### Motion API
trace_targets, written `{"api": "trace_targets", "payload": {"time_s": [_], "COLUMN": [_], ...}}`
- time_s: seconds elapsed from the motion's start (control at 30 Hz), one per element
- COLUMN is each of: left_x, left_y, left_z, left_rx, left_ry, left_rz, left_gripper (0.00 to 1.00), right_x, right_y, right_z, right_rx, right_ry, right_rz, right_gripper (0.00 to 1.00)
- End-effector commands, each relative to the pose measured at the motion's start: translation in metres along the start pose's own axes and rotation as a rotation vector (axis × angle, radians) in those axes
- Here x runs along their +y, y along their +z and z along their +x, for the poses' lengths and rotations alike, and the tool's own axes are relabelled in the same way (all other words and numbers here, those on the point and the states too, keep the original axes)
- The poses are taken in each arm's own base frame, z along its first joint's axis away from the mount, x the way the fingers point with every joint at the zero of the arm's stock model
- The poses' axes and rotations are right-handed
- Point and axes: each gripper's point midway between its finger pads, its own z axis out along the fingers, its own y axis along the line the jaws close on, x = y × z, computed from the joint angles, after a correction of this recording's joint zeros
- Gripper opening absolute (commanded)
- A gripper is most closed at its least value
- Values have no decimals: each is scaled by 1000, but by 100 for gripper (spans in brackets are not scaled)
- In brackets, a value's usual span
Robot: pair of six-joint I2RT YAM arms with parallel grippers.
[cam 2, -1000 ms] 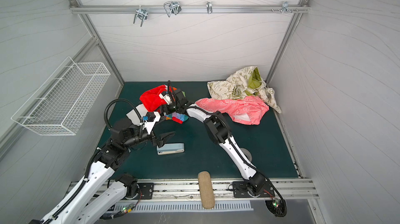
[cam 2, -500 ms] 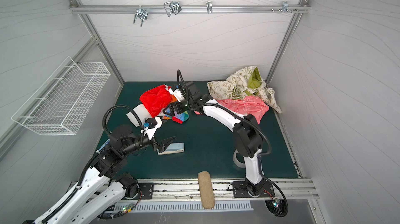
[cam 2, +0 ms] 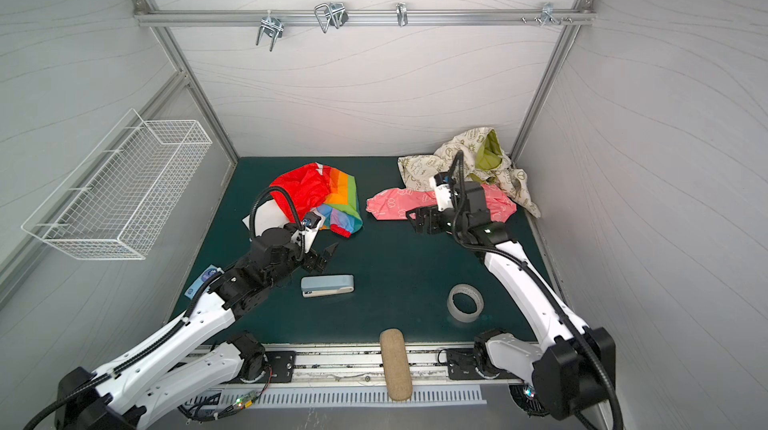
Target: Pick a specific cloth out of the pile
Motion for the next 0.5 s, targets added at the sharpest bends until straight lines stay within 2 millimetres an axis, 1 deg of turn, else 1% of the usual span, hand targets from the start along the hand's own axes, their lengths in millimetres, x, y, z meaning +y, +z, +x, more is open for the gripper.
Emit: {"api": "trace_targets", "payload": {"time_s": [0.0,0.03,0.13,0.2,0.3,0.33,0.4,0.47], "left_x": [55,65,95,116,151,161,175,181], "left_y": [11,15,26,32,34,33,32,33], "left_z": [-13,-9,12,25,45,47,55,63], "left_rx": [-43,-47,-48,-67,-120,-156,-215,-217], "left_ry": [-162,-194,-255,-316,-432,-451,-475,-460], "left_rz": [-172,-190,-277,-312,-383,-401,-446,-481], "left_gripper": [99,99,99,99,99,99,99,99], "right_x": [-17,-20,-30,-44,-72,-79,-101,-118], "right_y": [-9,-9,-4,4,14,16,19,20], "right_z": [12,13,17,22,32,35,41,41], "right_rx": [9,8,3,1,-2,-11,-55,-118], "right_ry": [23,25,16,20,27,17,6,-15], "right_rz": [26,29,56,91,178,198,278,337], "right_gripper": [99,99,99,99,99,99,99,99]}}
